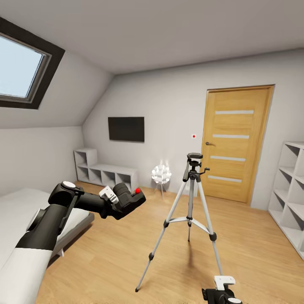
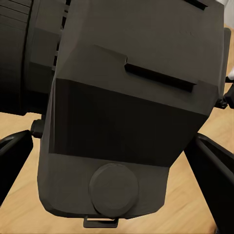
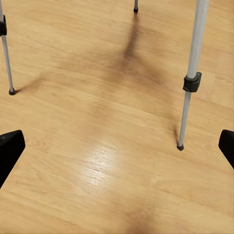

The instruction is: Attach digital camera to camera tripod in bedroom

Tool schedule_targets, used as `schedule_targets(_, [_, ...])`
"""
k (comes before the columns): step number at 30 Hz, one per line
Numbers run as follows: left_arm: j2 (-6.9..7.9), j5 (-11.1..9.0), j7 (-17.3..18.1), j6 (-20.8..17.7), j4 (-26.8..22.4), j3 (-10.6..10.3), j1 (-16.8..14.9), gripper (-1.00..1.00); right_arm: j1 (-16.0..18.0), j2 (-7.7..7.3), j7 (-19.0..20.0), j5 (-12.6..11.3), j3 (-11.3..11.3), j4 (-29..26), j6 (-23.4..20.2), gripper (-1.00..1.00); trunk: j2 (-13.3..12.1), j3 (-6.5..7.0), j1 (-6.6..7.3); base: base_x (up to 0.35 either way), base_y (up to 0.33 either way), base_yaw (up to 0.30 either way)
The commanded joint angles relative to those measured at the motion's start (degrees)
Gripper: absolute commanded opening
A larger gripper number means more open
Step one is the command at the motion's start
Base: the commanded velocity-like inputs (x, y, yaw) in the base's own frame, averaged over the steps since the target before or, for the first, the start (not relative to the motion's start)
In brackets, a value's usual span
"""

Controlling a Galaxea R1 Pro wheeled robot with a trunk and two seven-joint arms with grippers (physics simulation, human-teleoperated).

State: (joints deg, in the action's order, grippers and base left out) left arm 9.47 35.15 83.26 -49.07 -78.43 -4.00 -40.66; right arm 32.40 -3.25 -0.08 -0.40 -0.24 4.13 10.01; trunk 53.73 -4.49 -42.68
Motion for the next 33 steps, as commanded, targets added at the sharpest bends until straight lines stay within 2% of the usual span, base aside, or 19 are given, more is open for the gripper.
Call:
schedule_targets(1, [0.02,0.54,0.55,-0.60,-0.06,-0.05,-0.09,-1.00,0.12,0.00,-0.01,-0.02,-0.02,0.26,0.44,1.00,-0.34,-0.01,0.21,0.000,0.000,0.000])
schedule_targets(33, [0.02,0.54,0.57,-0.60,-0.06,-0.06,-0.07,-1.00,0.11,0.00,-0.04,-0.04,-0.02,0.26,0.38,1.00,-13.17,2.75,7.24,0.000,0.000,0.000])
